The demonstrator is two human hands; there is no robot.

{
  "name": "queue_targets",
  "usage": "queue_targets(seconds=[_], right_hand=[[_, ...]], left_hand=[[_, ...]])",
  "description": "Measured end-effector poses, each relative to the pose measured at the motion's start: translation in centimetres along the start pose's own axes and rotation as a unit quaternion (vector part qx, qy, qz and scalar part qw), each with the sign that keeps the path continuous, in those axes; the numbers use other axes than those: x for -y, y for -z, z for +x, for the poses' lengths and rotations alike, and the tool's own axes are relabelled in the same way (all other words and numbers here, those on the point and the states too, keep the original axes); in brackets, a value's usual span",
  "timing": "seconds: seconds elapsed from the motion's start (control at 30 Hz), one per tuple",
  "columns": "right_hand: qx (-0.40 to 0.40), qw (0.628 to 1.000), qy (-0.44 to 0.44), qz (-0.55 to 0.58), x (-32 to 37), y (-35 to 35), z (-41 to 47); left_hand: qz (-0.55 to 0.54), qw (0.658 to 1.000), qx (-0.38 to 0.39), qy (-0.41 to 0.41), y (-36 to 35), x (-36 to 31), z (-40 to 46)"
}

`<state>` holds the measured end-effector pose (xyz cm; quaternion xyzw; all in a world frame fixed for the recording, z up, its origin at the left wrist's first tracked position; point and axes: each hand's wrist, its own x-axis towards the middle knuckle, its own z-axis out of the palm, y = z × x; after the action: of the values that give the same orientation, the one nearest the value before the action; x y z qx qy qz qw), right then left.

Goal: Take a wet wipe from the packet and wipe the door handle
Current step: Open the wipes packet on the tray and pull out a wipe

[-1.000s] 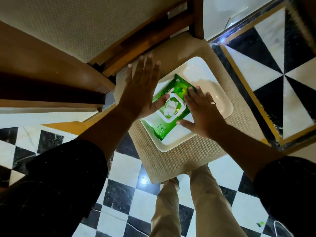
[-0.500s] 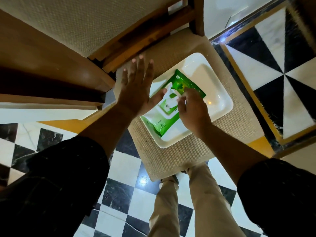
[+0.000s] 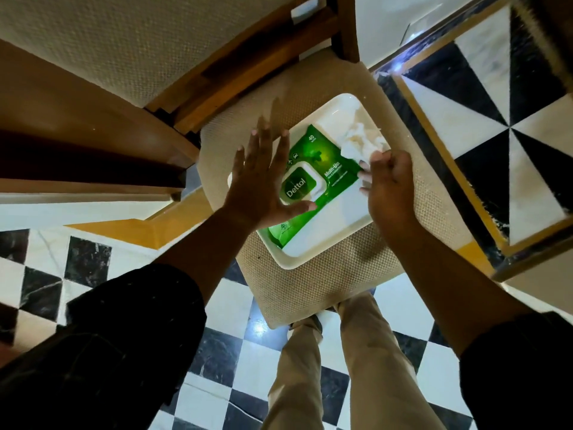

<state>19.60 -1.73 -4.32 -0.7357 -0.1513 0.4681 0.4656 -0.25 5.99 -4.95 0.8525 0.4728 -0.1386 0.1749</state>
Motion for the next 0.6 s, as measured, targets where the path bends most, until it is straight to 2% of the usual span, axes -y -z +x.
queue_targets(seconds=[0.23,0.3,0.33,0.37,0.43,0.47,0.53,0.6], right_hand=[[0.026,0.999,-0.031,0.030,0.3,2.5,-2.9],[0.022,0.999,-0.014,0.043,2.1,3.4,-5.3],[0.018,0.999,-0.001,0.040,3.0,3.9,-6.7],[0.012,0.999,0.012,0.032,3.7,4.3,-8.0],[0.003,0.999,0.044,0.017,5.5,5.1,-10.8],[0.002,0.998,0.069,0.006,6.7,5.6,-12.4],[0.007,0.990,0.130,-0.050,8.5,6.4,-15.2],[0.009,0.976,0.194,-0.102,10.3,7.2,-18.3]], left_hand=[[-0.012,0.997,0.034,0.063,-0.9,-2.9,-1.5],[-0.107,0.990,-0.011,0.093,1.0,-5.5,-3.2],[-0.205,0.971,-0.035,0.117,2.3,-7.1,-4.2],[-0.322,0.935,-0.046,0.145,3.6,-8.7,-5.3],[-0.548,0.814,-0.048,0.187,7.3,-11.9,-7.9],[-0.613,0.764,-0.036,0.196,9.6,-13.1,-9.2],[-0.668,0.722,-0.006,0.179,12.8,-14.8,-11.4],[-0.680,0.719,-0.010,0.141,16.1,-15.8,-13.5]])
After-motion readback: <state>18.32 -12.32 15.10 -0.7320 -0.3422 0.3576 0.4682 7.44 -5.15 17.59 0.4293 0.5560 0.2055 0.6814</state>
